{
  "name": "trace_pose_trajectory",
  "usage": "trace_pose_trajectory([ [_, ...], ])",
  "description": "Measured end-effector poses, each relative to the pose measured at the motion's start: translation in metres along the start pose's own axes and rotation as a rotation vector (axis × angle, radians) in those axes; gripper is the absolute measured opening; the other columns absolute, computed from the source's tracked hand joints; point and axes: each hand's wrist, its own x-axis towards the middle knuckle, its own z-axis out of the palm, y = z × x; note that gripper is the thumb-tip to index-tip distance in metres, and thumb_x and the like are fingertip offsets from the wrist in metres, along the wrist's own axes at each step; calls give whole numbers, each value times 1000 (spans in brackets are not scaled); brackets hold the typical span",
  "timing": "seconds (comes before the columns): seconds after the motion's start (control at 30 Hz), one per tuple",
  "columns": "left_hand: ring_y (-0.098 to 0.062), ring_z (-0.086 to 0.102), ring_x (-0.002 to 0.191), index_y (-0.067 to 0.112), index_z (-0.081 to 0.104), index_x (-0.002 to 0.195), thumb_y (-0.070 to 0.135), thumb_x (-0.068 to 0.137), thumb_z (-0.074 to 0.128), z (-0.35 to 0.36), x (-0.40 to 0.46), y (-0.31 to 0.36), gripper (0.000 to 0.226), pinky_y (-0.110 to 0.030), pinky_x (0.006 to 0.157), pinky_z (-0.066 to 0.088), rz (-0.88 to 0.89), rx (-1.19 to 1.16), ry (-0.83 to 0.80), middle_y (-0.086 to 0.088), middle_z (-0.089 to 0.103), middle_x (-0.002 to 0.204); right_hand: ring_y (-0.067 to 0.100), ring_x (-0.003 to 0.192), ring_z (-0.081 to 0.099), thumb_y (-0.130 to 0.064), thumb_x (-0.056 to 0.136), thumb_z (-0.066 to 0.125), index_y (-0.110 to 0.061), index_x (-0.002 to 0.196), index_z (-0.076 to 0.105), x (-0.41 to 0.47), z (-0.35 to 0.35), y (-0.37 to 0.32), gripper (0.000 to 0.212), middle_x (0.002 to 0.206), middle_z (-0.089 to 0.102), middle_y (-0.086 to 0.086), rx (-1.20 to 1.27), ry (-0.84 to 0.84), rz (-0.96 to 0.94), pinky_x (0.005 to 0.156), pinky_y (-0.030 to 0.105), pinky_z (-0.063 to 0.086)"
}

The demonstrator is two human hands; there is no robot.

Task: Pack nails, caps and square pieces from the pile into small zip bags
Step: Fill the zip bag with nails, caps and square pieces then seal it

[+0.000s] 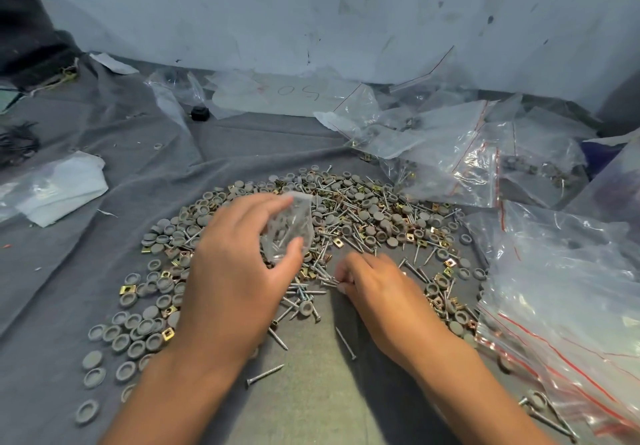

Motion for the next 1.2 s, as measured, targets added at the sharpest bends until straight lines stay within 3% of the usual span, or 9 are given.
trace_pose_trajectory([
  [0.1, 1, 52, 113, 22, 62, 132, 25, 81, 78, 5, -3, 0, 53, -17, 105, 39, -12, 26, -122, 15, 59, 125, 2, 99, 48, -27, 104, 52, -29, 120, 58, 6, -6, 2, 17, 112, 52, -14, 144, 15, 63, 78, 11, 35],
  [0.23, 3, 52, 109, 24, 60, 132, 28, 80, 77, 11, -4, 1, 55, -6, 101, 32, 0, 45, -169, 17, 58, 124, -14, 90, 44, -22, 104, 53, -30, 109, 63, 6, -25, 7, 13, 101, 45, -21, 250, 66, 105, 79, 0, 33],
  [0.43, -1, 54, 105, 22, 58, 134, 26, 81, 78, 18, -8, 5, 57, -25, 102, 46, 10, 56, -212, 13, 60, 125, -15, 95, 47, -22, 104, 51, -38, 99, 49, 2, -38, 9, 16, 98, 49, -25, 285, 136, 82, 78, 4, 35],
  [0.53, 1, 53, 104, 24, 57, 134, 28, 81, 75, 18, -9, 8, 57, -20, 101, 43, -3, 61, -218, 14, 60, 125, -7, 92, 52, -28, 101, 56, -41, 104, 51, 1, -39, 16, 14, 98, 51, -27, 210, 97, 108, 79, 6, 39],
  [0.67, 2, 52, 105, 24, 57, 135, 30, 81, 74, 18, -9, 7, 57, -17, 101, 38, -16, 62, -234, 14, 60, 125, 6, 100, 50, -36, 96, 61, -36, 106, 63, -2, -42, 26, 10, 105, 58, -19, 21, -115, 116, 91, 24, 47],
  [0.77, 4, 49, 109, 25, 56, 135, 29, 81, 75, 19, -9, 7, 57, -13, 102, 32, -10, 67, -239, 15, 59, 126, 12, 102, 49, -38, 96, 63, -35, 100, 64, -5, -43, 24, 5, 103, 55, -16, -10, -205, 61, 90, 34, 47],
  [1.0, 6, 45, 112, 24, 57, 135, 27, 81, 78, 20, -11, 7, 58, -11, 103, 27, 8, 77, -228, 14, 60, 126, 8, 103, 40, -49, 94, 61, -39, 95, 59, -12, -42, 23, 10, 102, 47, -19, -42, -283, 29, 91, 31, 43],
  [1.1, 1, 49, 116, 23, 57, 135, 26, 80, 80, 22, -11, 7, 59, -16, 107, 31, 23, 83, -232, 12, 60, 128, 5, 92, 49, -49, 99, 48, -38, 89, 50, -7, -45, 12, 15, 94, 51, -19, 70, -202, 61, 82, 24, 46],
  [1.2, -5, 55, 114, 22, 59, 133, 24, 78, 82, 22, -10, 7, 60, -25, 105, 42, 37, 83, -231, 12, 60, 126, 1, 77, 56, -43, 94, 53, -35, 91, 54, -5, -55, -6, 9, 82, 58, -20, 377, 103, 0, 67, 14, 46],
])
